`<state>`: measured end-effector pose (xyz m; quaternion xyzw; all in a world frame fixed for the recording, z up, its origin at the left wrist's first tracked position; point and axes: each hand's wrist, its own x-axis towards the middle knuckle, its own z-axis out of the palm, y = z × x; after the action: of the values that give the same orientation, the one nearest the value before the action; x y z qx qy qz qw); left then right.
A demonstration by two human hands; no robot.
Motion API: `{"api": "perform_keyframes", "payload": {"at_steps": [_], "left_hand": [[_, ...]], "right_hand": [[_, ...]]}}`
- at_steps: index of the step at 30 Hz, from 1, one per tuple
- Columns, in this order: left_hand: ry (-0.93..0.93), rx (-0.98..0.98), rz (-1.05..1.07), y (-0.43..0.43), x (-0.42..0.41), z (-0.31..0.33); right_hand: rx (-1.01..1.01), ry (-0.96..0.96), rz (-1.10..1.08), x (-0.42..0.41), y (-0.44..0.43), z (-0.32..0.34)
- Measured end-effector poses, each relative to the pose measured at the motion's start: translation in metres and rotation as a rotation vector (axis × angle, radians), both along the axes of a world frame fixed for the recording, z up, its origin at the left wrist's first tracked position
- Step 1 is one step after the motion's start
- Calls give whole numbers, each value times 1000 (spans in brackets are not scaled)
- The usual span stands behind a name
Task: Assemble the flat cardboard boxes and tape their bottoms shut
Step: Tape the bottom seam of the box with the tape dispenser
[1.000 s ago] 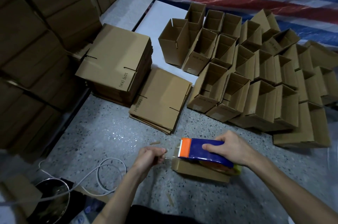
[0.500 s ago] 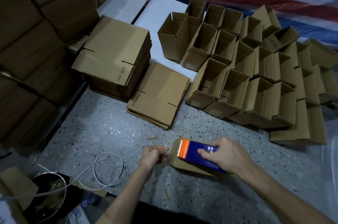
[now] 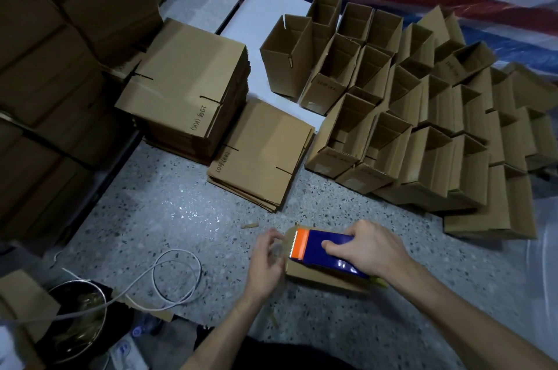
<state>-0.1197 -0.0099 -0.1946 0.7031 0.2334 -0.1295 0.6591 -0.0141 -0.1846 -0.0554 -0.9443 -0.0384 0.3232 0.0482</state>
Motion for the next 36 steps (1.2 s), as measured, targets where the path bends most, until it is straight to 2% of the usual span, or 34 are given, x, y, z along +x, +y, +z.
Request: {"api": "perform_keyframes", "payload": {"at_steps": [2,4,6,11,13,17,21,26,31,36], "left_hand": [[-96,-96,-224,9,2,5],[-67,-118,-433,21,11,7],[-14,-18,-585,31,23,9],[100,149,-770,46,38,18],[152,99,-744,45,29,17],[188,-97,-525,28,3,15],[70,27,-430,12,9,16],[195,-111,-395,3,22,17],[252,-109,-298,-5,14,20],[268,-92,-293,-8,12,22]], "right_hand": [[6,7,-6,1,0,-1],[11,5,-12,2,0,-2],[12,25,-13,3,-1,-3],[6,44,-11,5,-3,-6],[12,43,-4,5,-4,-7],[16,33,-1,7,-4,-8],[22,49,-5,9,-2,-8],[38,58,13,14,-4,-3],[75,143,5,18,-25,4],[85,175,-101,15,-79,11]]}}
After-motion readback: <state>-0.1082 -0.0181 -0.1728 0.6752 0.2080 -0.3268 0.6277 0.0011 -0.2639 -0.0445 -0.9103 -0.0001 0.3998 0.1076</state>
